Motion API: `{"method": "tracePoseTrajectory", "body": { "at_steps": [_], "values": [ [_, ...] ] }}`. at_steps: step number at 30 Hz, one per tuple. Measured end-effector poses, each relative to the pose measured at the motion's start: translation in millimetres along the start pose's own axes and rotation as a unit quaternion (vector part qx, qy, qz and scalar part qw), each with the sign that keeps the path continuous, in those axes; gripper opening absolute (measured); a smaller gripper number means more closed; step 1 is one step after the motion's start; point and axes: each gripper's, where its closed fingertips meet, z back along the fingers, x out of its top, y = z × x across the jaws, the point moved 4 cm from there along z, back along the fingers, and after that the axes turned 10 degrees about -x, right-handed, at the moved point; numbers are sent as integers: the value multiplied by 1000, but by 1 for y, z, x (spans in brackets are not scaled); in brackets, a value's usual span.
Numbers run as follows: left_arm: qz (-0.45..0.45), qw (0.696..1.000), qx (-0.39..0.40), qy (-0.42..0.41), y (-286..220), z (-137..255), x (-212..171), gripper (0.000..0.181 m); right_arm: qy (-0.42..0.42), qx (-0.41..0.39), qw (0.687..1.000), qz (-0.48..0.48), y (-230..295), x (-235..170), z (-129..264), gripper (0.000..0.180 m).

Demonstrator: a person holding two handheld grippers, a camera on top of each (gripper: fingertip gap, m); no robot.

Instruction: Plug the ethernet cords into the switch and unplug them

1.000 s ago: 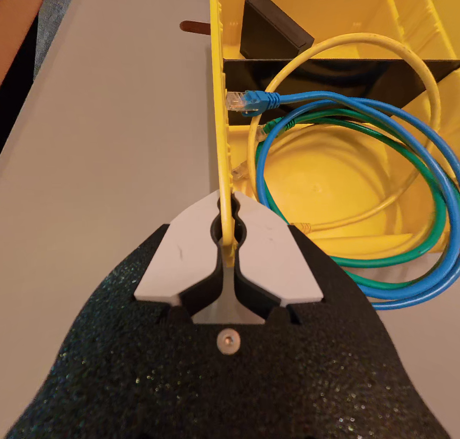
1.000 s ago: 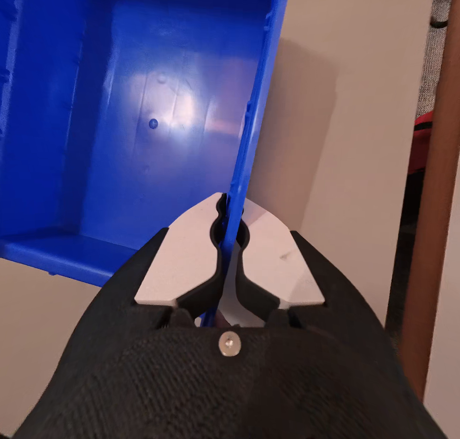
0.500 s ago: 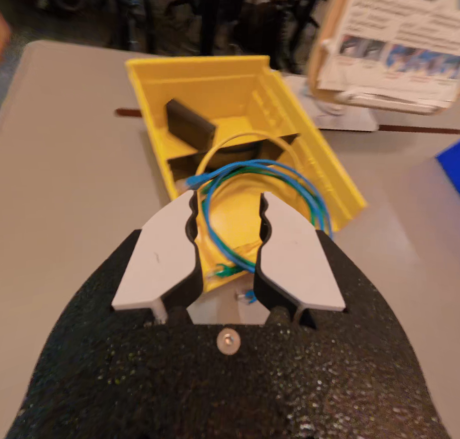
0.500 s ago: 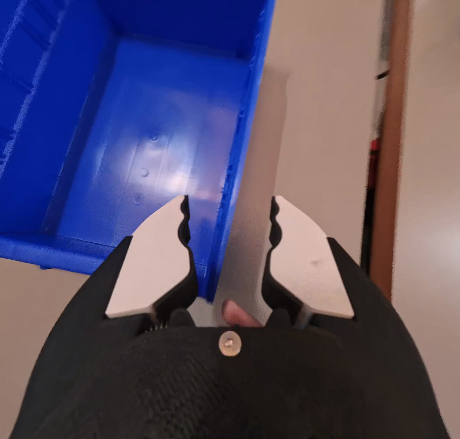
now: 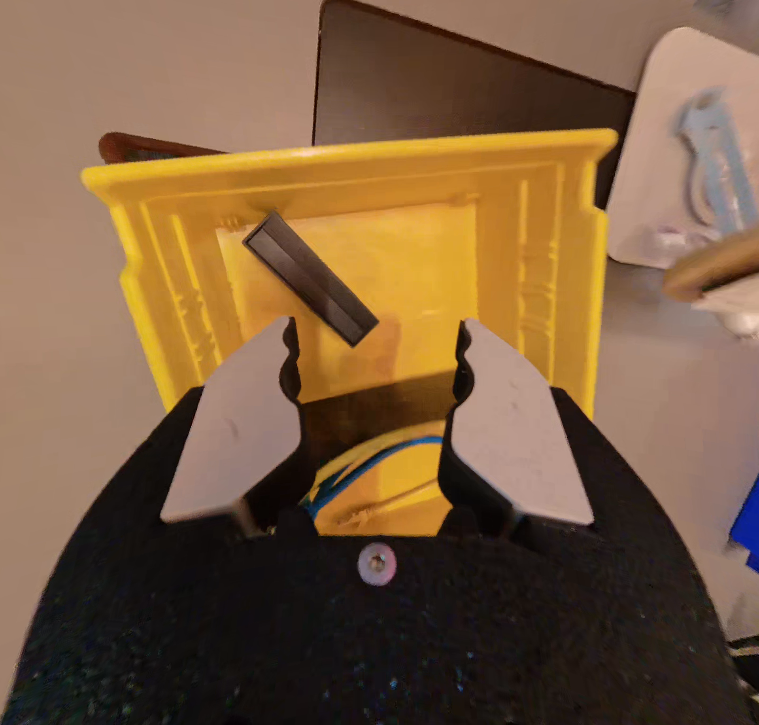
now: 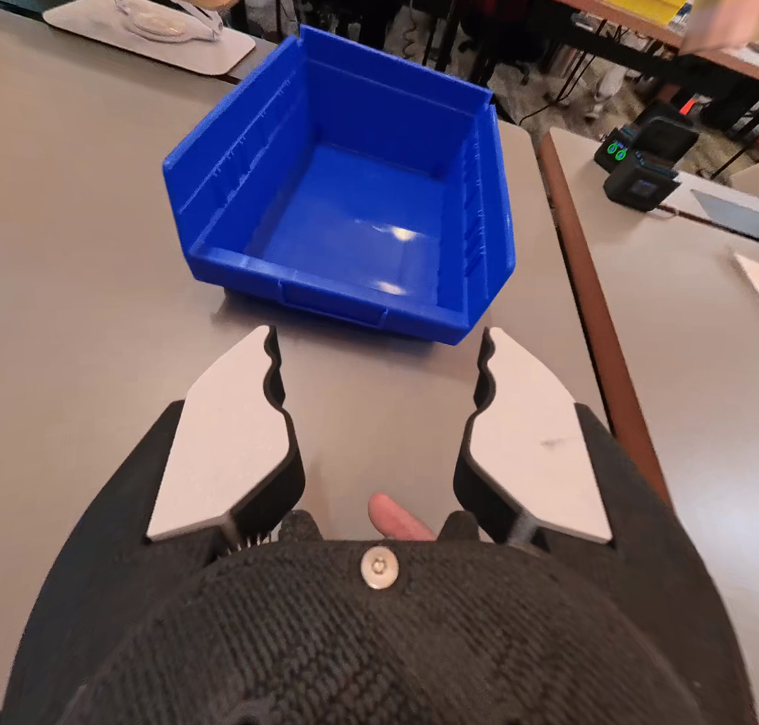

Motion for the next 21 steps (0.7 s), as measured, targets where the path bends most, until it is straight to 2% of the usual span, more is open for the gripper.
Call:
{"method": "tracePoseTrajectory", "body": {
  "at_steps": [5,13,16,18,21],
  "values": [
    [23,995,88,52,14,-37,4,74,-1,-8,1000,-11,-5,-3,7,93],
    [13,971,223,88,45,-48,5,76,1,2,1000,10,1,-9,-1,93],
    [32,969,215,119,54,-56,-5,71,5,5,1000,11,3,-10,-3,93],
    [9,964,233,125,56,-55,-3,68,-3,5,1000,6,3,-8,-5,91],
    [12,974,192,116,50,-62,-5,50,-3,11,1000,4,6,-8,-6,90]
  ]
}}
